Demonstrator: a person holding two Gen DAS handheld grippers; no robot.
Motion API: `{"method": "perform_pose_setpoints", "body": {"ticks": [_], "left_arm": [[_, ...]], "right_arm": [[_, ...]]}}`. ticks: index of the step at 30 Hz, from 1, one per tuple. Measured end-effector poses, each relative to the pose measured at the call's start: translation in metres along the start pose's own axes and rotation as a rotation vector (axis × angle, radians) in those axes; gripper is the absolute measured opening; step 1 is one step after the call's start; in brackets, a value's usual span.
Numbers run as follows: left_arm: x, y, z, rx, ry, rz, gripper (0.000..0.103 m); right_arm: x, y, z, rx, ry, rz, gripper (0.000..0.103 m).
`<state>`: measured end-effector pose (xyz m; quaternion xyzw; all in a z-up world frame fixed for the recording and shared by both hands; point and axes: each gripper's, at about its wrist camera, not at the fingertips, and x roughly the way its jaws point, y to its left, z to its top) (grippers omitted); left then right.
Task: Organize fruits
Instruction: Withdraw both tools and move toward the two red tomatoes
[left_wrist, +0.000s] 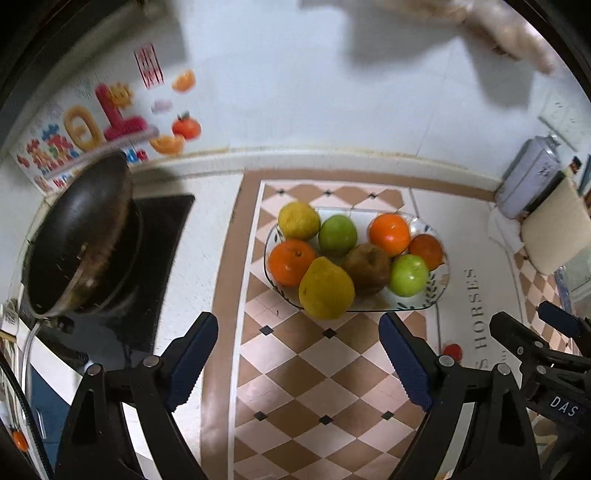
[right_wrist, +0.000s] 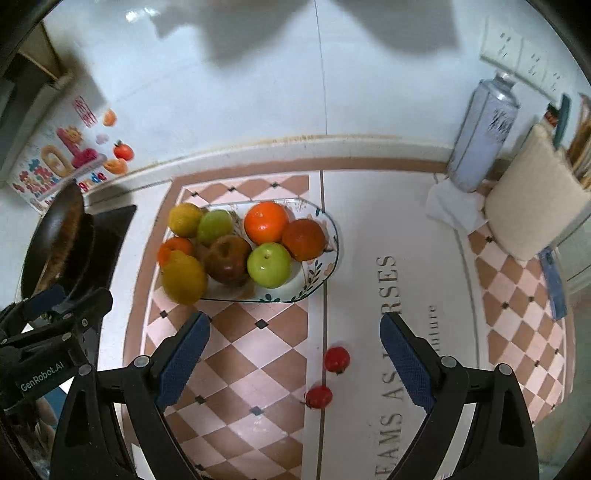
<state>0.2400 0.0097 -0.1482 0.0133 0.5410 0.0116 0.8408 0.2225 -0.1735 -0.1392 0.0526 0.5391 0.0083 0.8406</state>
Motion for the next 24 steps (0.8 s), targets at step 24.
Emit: {"method": "perform_pose_setpoints", "body": {"ticks": [24], "left_arm": [[-0.138, 0.018, -0.056, 0.038, -0.203, -0.084, 0.089]], "right_arm": [[-0.165, 0.027, -0.073, 0.016, -0.214, -0.002, 0.096]]}}
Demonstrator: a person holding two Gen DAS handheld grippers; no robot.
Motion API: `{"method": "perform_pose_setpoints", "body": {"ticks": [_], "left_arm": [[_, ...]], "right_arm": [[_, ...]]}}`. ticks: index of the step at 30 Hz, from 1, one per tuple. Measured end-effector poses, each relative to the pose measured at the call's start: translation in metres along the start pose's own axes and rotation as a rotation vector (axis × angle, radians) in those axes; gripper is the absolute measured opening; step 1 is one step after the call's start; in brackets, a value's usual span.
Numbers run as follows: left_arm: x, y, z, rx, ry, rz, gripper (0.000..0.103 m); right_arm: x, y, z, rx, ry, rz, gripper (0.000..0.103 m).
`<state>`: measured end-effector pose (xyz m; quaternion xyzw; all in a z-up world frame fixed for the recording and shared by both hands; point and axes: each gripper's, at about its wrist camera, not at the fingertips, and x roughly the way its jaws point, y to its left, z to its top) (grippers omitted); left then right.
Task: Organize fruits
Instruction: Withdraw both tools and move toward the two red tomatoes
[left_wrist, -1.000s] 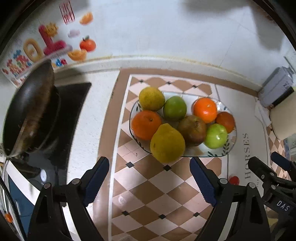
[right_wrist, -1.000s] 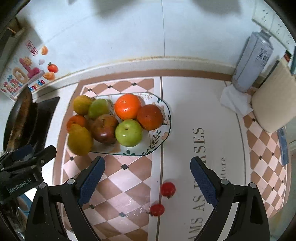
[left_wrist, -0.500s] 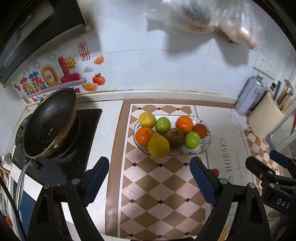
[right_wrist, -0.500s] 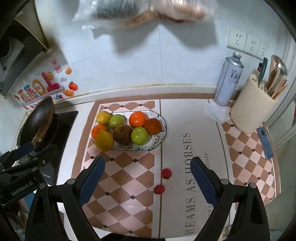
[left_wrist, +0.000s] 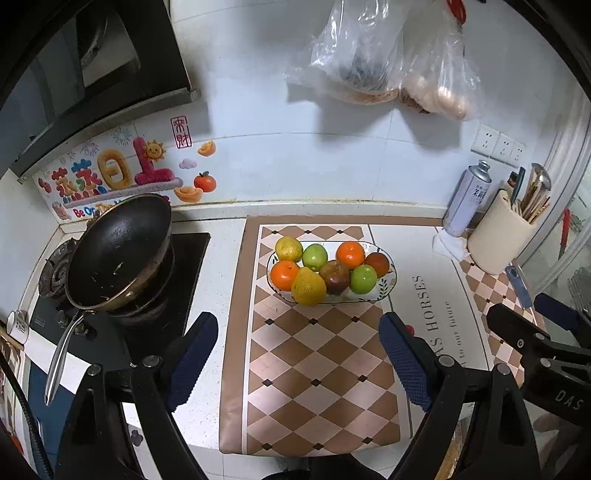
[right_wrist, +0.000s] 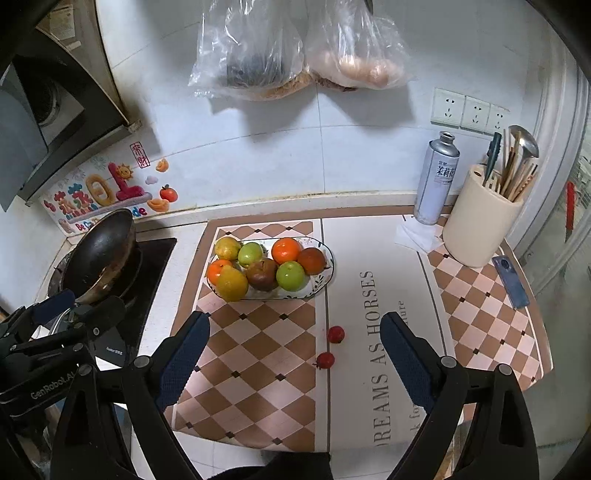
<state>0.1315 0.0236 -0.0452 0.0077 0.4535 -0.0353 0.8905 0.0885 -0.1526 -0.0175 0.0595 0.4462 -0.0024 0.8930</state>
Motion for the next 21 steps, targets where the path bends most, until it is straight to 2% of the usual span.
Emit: {"method": "perform_pose_setpoints", "body": {"ticks": [12, 14, 18, 19, 21], "left_arm": [[-0.02, 0.003, -0.011, 0.014, -0.025, -0.018, 0.089], [-0.021, 0.003, -0.012, 0.014, -0.032, -0.015, 0.089], [-0.013, 0.0, -0.012, 0.013, -0.005, -0.01, 0.089], [-0.008, -0.002, -0.012, 0.012, 0.005, -0.003, 0.091], [0.001, -0.005, -0.011, 0.015, 0.016, 0.017, 0.103]], "right_arm": [[-0.024, 0.005, -0.013, 0.04, -0.032, -0.005, 0.096], [-0.024, 0.003, -0.014, 0.052, -0.037, -0.005, 0.101], [-0.017, -0.01, -0.01, 0.095, -0.03, 0.03, 0.101], [-0.011, -0.016, -0.009, 0.105, -0.022, 0.037, 0.101], [0.0, -0.025, -0.004, 0.123, -0.006, 0.057, 0.101]]}}
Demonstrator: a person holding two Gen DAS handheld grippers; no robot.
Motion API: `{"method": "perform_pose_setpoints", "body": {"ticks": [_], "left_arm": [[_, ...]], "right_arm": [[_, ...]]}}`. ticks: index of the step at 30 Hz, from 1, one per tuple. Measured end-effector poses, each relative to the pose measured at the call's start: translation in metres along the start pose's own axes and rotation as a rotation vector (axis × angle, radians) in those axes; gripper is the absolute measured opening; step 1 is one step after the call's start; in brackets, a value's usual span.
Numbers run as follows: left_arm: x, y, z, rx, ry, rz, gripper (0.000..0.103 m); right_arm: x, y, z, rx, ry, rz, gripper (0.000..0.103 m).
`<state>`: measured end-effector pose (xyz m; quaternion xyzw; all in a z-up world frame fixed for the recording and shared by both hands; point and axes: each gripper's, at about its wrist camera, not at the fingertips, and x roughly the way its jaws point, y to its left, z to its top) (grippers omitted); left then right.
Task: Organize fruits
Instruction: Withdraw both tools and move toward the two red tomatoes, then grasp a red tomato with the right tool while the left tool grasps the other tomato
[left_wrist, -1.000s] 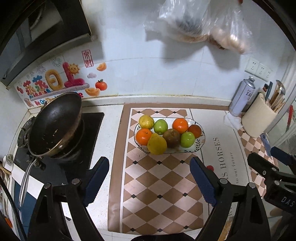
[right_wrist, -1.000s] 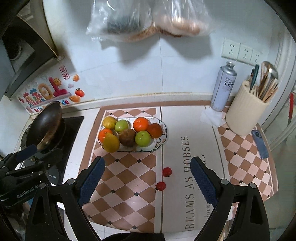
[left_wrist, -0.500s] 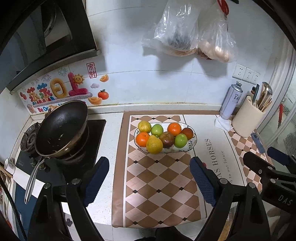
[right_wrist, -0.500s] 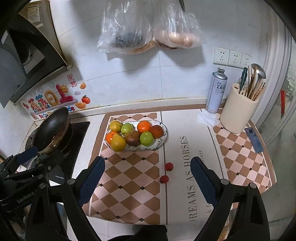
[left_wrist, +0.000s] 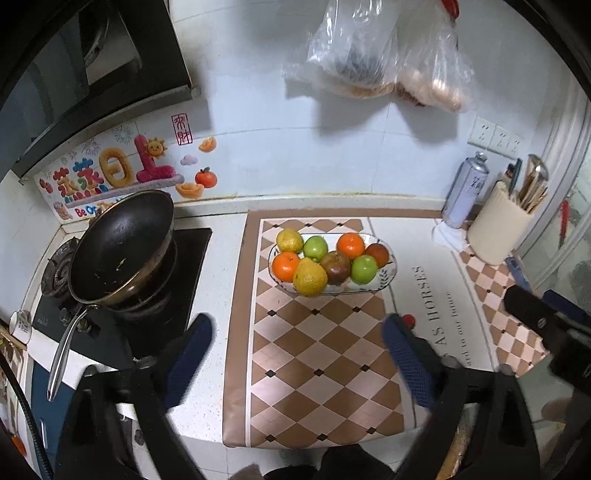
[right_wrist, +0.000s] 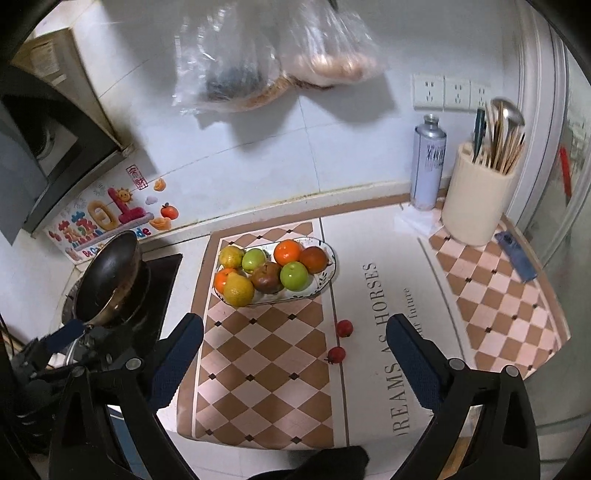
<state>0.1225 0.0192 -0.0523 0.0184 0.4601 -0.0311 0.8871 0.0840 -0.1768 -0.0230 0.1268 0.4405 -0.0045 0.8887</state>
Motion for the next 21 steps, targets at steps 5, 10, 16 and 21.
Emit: {"method": "perform_pose_setpoints", "body": {"ticks": [5, 10, 16, 21], "left_arm": [[0.042, -0.014, 0.001, -0.009, 0.07, 0.052, 0.103], [0.095, -0.038, -0.004, 0.013, 0.175, 0.093, 0.103], [0.167, -0.063, -0.016, 0.039, 0.333, 0.148, 0.103], [0.221, -0.064, -0.032, 0.009, 0.469, 0.197, 0.103]], "right_arm": [[0.056, -0.044, 0.006, 0.059, 0.095, 0.007, 0.101], [0.135, -0.099, -0.005, 0.127, 0.257, 0.011, 0.101], [0.236, -0.131, -0.021, 0.16, 0.428, 0.091, 0.082], [0.296, -0.115, -0.03, 0.088, 0.501, 0.119, 0.066]]}}
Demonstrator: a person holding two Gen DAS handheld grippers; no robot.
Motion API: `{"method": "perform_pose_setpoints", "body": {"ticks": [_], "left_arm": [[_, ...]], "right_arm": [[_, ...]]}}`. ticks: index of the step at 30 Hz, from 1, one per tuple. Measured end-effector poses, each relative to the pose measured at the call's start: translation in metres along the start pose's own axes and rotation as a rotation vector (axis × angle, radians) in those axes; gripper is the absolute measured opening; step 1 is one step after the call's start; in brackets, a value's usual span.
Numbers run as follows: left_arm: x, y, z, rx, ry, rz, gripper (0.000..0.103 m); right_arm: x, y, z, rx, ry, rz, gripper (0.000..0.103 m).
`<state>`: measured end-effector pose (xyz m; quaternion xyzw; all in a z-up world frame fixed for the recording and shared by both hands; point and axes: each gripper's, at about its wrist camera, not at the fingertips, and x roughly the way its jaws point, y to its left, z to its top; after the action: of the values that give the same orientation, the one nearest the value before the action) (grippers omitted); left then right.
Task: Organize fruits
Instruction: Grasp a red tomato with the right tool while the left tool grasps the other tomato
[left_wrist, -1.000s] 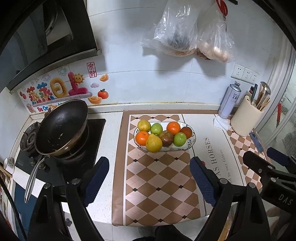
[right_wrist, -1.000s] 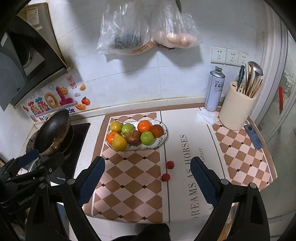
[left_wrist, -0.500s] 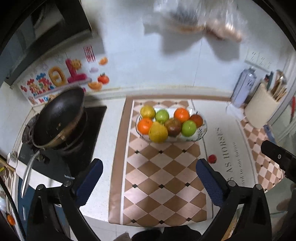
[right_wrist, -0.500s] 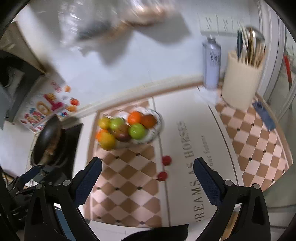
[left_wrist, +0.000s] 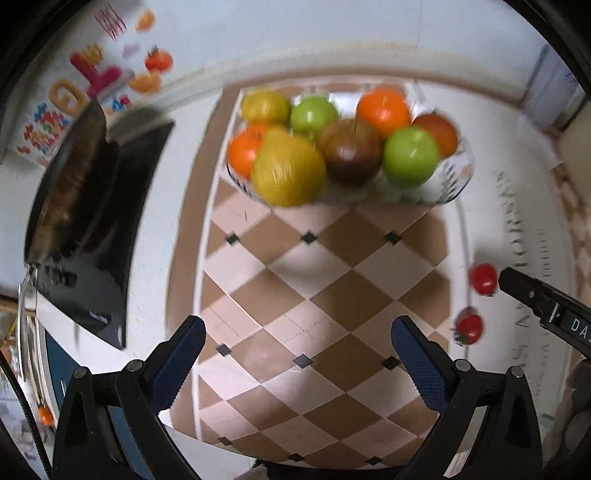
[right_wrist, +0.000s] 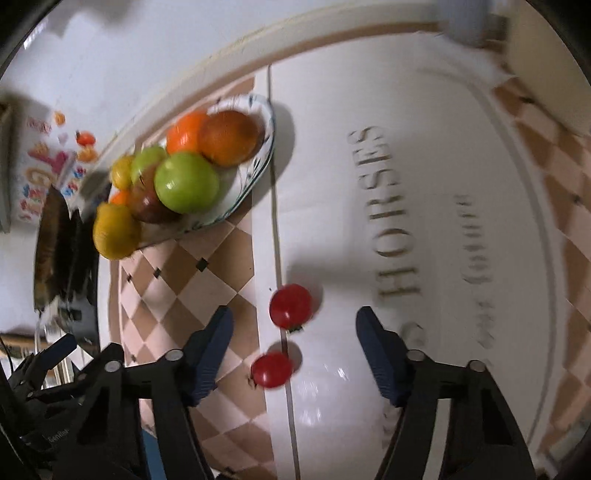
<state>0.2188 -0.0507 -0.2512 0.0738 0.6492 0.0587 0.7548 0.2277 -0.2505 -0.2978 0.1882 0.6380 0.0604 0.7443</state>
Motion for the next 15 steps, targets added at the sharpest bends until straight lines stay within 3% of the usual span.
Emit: {"method": "perform_pose_setpoints", "body": {"ticks": [3, 6, 10, 15], "left_arm": [[0.018, -0.003, -0.001, -0.009, 0.046, 0.013, 0.103], [0.026, -0.01, -0.003, -0.003, 0.075, -0.004, 0.103], [0.026, -0.03, -0.002, 0.026, 0.096, -0.076, 0.103], [0.018, -0.078, -0.003, 0.154, 0.107, -0.198, 0.097]], "right_arm": [[0.026, 0.007, 0.007, -0.047, 0.035, 0.003, 0.048], [0.03, 0.014, 0.009, -0.109, 0.017, -0.019, 0.03], [0.01, 0.006, 0.011, -0.103, -0.016, -0.009, 0.03], [-0.019, -0.022, 0.004, -0.062, -0.048, -0.015, 0.03]]}}
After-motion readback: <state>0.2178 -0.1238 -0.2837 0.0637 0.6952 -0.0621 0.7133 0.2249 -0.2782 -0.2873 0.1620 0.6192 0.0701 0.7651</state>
